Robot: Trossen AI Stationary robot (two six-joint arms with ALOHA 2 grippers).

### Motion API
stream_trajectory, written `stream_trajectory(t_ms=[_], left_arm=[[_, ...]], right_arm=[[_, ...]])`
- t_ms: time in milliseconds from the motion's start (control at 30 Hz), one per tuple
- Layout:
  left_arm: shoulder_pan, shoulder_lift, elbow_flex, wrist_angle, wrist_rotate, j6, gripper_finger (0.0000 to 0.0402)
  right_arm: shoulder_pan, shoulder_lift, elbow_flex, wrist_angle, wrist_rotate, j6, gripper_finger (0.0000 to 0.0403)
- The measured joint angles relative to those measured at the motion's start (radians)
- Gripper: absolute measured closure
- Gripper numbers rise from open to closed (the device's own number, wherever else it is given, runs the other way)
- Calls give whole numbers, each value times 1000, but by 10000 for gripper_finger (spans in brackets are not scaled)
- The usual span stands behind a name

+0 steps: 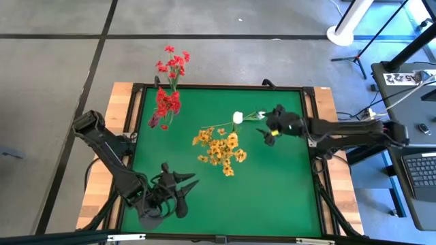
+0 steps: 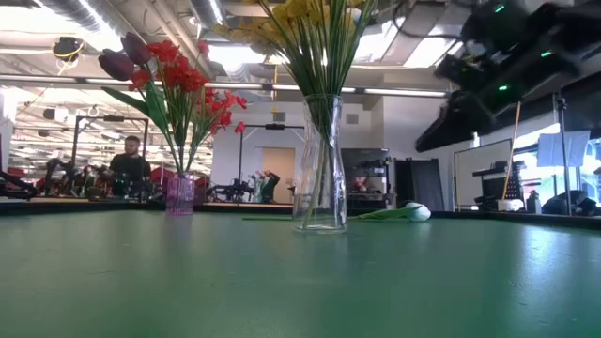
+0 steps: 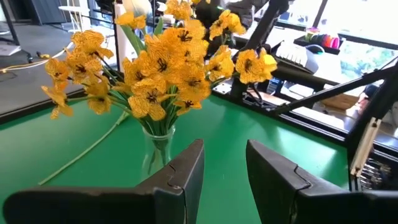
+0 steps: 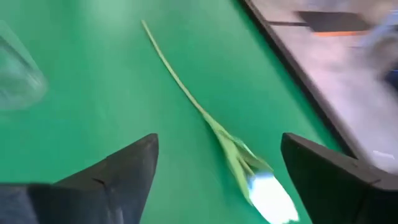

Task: Sort flowers into vase by color
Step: Put the white flower into the transparent vase

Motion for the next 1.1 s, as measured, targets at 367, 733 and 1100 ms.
stream_trajectory(t_ms=[367,733,1100], left_arm=[[31,0,0,-10,28,30,287],[28,0,0,-9,30,22,287],[27,0,0,8,73,18,287]], right_arm=[[-358,323,94,107,-460,-69,136],[-362,616,229,83,-430,-170,142],[-359,682,253,17,-376,-166,222]])
